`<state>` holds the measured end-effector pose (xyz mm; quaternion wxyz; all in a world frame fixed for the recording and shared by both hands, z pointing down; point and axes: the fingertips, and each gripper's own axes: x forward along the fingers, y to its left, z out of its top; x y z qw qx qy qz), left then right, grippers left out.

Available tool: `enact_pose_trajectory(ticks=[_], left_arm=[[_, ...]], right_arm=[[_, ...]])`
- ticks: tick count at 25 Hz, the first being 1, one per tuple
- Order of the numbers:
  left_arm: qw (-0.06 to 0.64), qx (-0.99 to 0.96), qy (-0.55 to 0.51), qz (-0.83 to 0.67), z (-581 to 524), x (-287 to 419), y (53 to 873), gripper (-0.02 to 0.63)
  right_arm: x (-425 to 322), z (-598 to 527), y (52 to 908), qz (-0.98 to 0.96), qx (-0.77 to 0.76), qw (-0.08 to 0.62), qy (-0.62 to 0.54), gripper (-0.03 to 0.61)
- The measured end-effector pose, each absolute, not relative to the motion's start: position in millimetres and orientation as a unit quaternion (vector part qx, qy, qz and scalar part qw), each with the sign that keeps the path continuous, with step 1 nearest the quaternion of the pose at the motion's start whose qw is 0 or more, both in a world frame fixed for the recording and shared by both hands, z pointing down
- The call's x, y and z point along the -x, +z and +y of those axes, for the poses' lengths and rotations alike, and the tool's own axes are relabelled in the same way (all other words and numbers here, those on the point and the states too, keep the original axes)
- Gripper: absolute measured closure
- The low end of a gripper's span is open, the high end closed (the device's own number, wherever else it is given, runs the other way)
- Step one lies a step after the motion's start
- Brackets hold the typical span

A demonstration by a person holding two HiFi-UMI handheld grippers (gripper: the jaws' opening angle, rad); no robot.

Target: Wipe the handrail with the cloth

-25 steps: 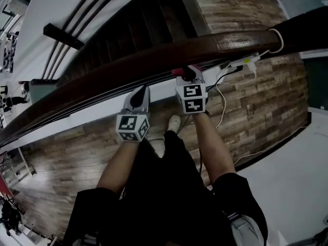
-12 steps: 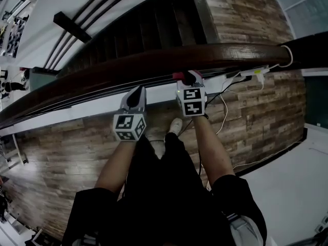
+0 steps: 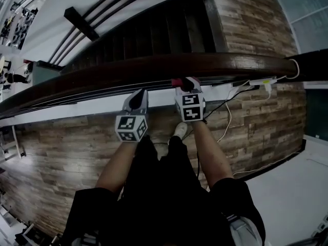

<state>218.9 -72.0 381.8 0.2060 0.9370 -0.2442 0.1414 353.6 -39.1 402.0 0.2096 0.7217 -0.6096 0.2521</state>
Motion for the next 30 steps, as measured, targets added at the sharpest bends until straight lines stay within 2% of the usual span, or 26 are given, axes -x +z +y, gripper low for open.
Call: enact_pose_trajectory(ticks=[21,30], left_arm=[[0.22,-0.925,0.187,-0.246,-119.3,-170.1,394.7,0.614],[0.228,-0.908,0.195,-0.292,-136.4,-145.6,399.8,0.614]], right_arm=[[-286.0,-83.5,410.2,-0.611,-0.71,0.228,0.267,0.526],[-270.3,-100.7,413.1,-0.636,-0.679,0.243,0.275,0.526]])
